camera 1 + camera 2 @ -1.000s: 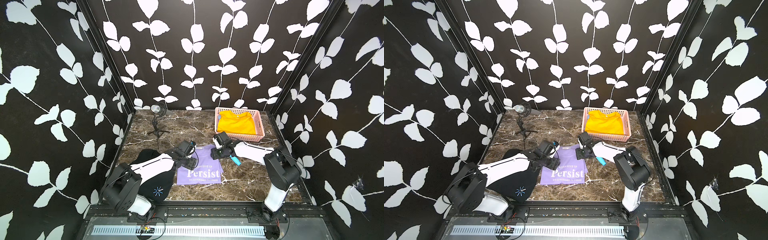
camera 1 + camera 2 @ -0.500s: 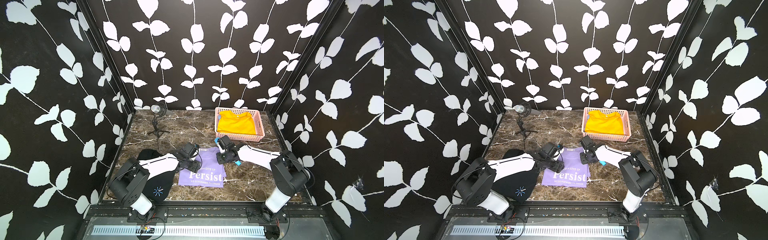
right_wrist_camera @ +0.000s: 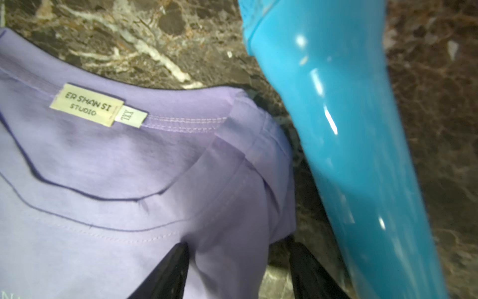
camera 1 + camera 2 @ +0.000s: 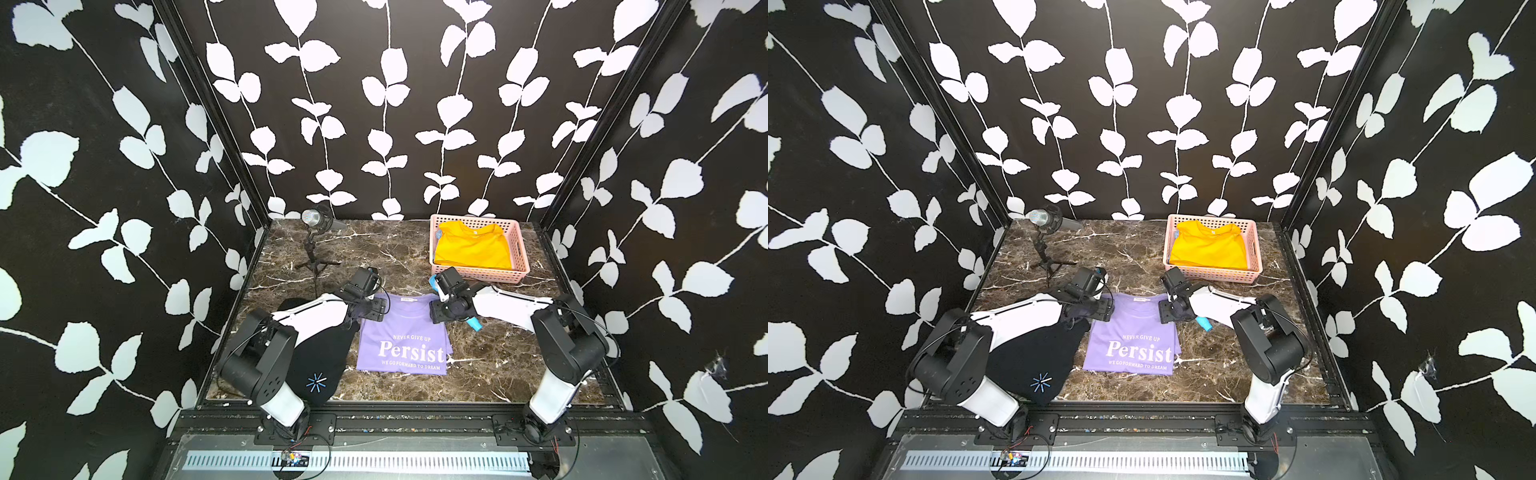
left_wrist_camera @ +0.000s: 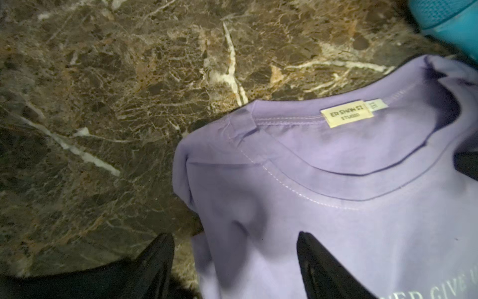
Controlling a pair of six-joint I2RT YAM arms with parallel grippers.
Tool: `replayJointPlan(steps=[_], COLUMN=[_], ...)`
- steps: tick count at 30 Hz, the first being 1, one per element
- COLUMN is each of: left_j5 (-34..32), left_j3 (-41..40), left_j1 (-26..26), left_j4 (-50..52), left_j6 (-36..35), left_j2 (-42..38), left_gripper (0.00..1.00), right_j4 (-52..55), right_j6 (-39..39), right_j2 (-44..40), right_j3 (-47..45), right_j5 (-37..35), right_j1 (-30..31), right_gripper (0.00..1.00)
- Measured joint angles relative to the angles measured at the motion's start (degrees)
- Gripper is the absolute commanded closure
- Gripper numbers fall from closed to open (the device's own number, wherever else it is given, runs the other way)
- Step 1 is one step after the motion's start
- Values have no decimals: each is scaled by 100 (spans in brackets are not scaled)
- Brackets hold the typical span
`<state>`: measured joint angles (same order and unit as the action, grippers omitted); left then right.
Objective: Put the folded t-shirts into the basket
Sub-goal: Pick up the T-shirt from the center of the board.
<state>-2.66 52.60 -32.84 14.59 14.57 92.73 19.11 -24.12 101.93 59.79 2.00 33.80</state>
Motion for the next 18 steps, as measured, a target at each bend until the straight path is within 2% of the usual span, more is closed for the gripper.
replayJointPlan(steps=[5,8,13,18], left_j5=[7,74,256,330], left_j3=[61,59,-17,-179], left_j1=[4,4,17,48], left_j4=[39,7,-278,-732], left_j6=[4,37,184,361], left_j2=[345,450,535,535], left_gripper=[28,36,52,62], right_j4=[-192,-380,-866,-1462], right_j6=[-42,-101,-282,-529], right_j2=[136,184,264,280], right_j3=[79,81,24,-181], right_j5=[63,118,319,562], right_j1=[0,0,0,-7], right_gripper=[39,43,56,67])
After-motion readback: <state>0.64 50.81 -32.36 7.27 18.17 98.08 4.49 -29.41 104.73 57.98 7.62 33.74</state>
